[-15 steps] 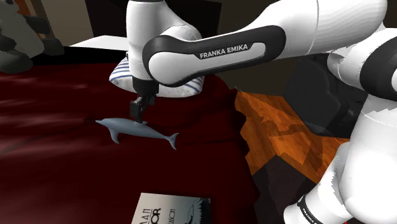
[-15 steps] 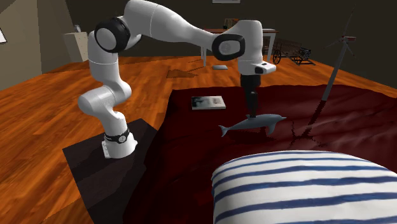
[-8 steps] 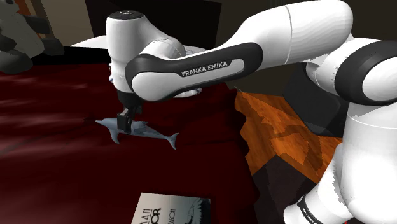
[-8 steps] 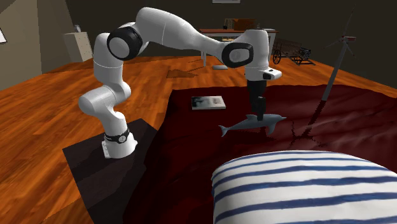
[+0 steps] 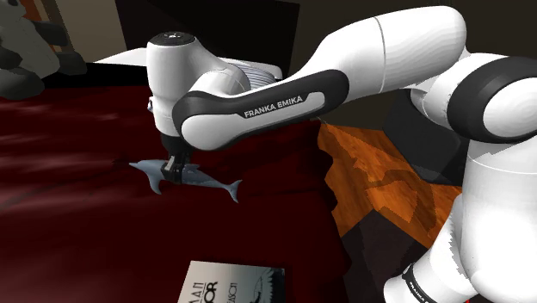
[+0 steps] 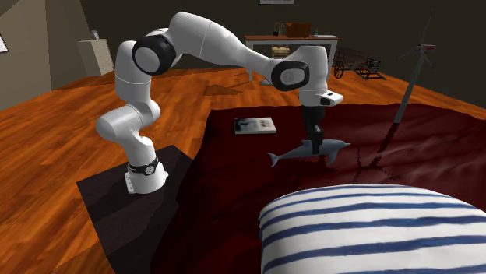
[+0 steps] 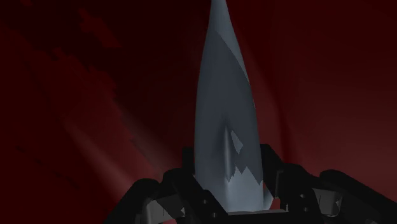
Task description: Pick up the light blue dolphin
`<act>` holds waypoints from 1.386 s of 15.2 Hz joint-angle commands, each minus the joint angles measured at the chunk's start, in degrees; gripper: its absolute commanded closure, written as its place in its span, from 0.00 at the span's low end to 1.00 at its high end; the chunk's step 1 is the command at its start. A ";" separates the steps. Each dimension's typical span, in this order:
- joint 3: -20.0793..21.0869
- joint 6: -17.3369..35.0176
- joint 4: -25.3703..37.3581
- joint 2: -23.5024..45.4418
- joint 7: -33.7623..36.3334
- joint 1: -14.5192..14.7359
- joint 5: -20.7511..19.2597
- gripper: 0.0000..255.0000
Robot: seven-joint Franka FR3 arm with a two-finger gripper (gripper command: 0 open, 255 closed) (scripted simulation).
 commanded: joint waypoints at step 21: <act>0.64 -9.86 8.52 -1.60 -1.98 0.34 1.48 1.00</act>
